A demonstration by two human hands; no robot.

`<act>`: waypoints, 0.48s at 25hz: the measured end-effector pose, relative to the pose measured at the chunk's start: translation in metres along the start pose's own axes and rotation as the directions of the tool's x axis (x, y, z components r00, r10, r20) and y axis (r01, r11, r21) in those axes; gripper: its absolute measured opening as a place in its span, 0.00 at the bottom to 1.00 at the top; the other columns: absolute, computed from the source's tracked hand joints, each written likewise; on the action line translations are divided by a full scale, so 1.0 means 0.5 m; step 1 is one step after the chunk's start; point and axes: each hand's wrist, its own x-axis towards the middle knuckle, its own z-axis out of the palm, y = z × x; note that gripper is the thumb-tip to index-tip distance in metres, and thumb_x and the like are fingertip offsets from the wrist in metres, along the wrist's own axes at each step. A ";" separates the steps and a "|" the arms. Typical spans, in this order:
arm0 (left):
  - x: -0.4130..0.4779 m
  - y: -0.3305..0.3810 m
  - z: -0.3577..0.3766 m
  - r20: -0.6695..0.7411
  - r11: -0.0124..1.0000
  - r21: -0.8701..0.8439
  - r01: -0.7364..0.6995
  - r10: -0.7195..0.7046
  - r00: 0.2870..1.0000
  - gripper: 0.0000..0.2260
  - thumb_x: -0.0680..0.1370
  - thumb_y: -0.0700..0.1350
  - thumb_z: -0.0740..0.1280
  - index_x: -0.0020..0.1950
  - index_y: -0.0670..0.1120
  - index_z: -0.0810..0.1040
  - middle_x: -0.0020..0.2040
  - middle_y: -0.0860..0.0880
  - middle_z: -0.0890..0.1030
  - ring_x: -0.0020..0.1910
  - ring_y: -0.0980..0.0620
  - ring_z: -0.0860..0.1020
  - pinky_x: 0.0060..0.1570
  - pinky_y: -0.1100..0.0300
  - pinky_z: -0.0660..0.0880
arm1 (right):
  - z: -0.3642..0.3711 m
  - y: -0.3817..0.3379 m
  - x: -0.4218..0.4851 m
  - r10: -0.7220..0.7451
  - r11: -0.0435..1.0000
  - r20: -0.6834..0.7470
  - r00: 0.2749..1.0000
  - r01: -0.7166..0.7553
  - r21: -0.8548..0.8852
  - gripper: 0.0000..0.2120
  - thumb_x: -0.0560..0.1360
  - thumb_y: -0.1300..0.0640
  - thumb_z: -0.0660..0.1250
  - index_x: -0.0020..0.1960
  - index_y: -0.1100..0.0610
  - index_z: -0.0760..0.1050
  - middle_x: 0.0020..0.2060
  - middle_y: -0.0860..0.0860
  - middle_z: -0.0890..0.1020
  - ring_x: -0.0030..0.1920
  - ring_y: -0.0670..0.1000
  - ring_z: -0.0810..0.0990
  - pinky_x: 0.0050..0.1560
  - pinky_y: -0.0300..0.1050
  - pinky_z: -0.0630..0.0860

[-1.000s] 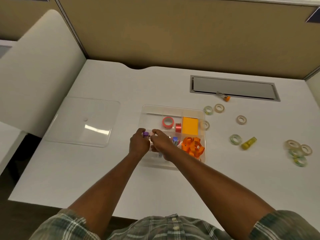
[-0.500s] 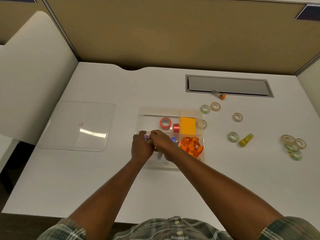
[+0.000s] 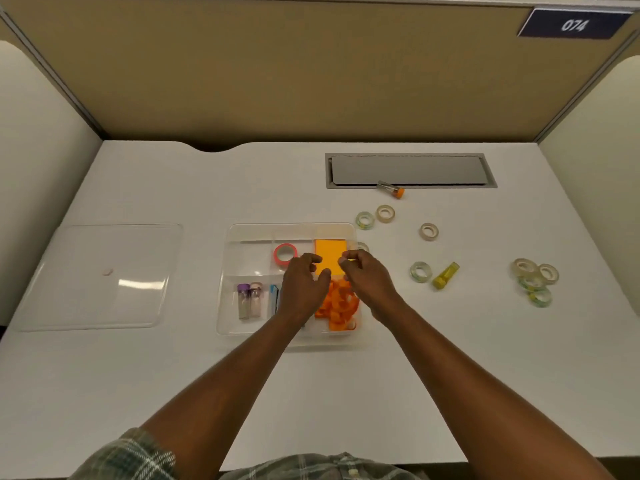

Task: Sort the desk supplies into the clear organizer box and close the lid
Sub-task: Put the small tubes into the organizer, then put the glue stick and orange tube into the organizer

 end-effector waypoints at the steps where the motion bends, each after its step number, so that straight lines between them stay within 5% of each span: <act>1: 0.008 0.018 0.023 0.020 1.000 0.015 -0.021 0.020 1.000 0.15 0.77 0.48 0.69 0.62 0.46 0.77 0.56 0.46 0.79 0.53 0.50 0.78 0.52 0.55 0.76 | -0.035 0.018 0.009 -0.038 0.997 -0.043 0.998 0.035 -0.073 0.15 0.78 0.47 0.65 0.62 0.52 0.77 0.55 0.49 0.83 0.52 0.50 0.82 0.51 0.45 0.77; 6: 0.052 0.106 0.134 0.111 0.993 0.056 -0.100 0.094 0.989 0.13 0.77 0.48 0.69 0.61 0.46 0.77 0.56 0.46 0.78 0.50 0.52 0.76 0.48 0.61 0.71 | -0.179 0.128 0.056 -0.141 0.922 -0.199 0.970 0.056 -0.382 0.19 0.77 0.51 0.68 0.65 0.56 0.75 0.61 0.57 0.77 0.58 0.56 0.78 0.60 0.49 0.74; 9: 0.082 0.150 0.192 0.161 0.982 0.116 -0.149 0.129 0.978 0.14 0.77 0.49 0.69 0.61 0.46 0.77 0.55 0.45 0.77 0.52 0.49 0.78 0.50 0.59 0.72 | -0.238 0.193 0.083 -0.027 0.872 -0.197 0.980 -0.073 -0.484 0.27 0.77 0.50 0.67 0.74 0.54 0.66 0.71 0.59 0.66 0.69 0.62 0.69 0.63 0.55 0.72; 12: 0.123 0.185 0.249 0.188 0.961 0.193 -0.196 0.160 0.969 0.15 0.76 0.49 0.69 0.61 0.46 0.77 0.57 0.45 0.77 0.55 0.48 0.77 0.53 0.55 0.73 | -0.278 0.243 0.111 0.109 0.816 -0.127 0.986 -0.162 -0.554 0.34 0.77 0.48 0.66 0.79 0.50 0.56 0.77 0.61 0.55 0.69 0.67 0.67 0.64 0.57 0.71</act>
